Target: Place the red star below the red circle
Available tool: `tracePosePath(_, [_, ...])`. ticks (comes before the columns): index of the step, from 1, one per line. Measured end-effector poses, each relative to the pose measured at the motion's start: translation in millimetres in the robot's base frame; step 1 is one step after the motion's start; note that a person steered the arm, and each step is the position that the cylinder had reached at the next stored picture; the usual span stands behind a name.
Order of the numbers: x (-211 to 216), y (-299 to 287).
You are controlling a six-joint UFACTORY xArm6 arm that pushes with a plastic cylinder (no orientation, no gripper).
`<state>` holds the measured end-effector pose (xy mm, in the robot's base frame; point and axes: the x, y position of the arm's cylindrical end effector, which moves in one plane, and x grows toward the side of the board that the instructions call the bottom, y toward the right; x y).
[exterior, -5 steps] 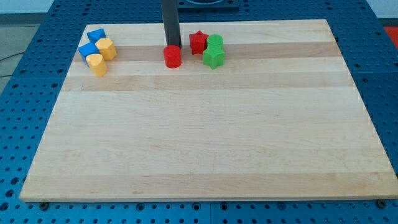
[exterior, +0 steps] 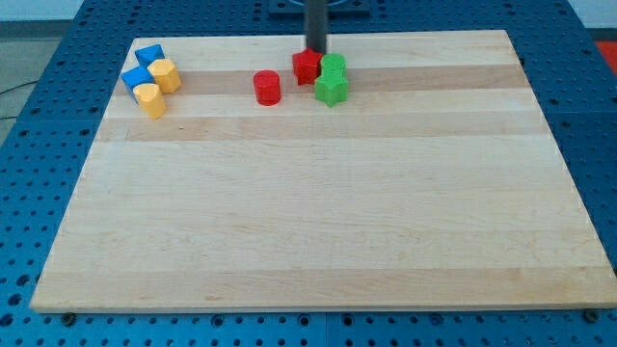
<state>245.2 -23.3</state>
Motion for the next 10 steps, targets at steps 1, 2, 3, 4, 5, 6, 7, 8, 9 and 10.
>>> tracePosePath(1, [32.9,20.1])
tracePosePath(2, [39.8,23.4])
tracePosePath(3, [65.0,18.9])
tracePosePath(4, [67.3,-17.8])
tracePosePath(5, [62.1,18.4])
tracePosePath(6, [18.6,-12.0])
tracePosePath(7, [40.9,-33.3])
tracePosePath(8, [74.8,-25.2])
tracePosePath(9, [94.8,-21.0])
tracePosePath(10, [111.3,-38.0])
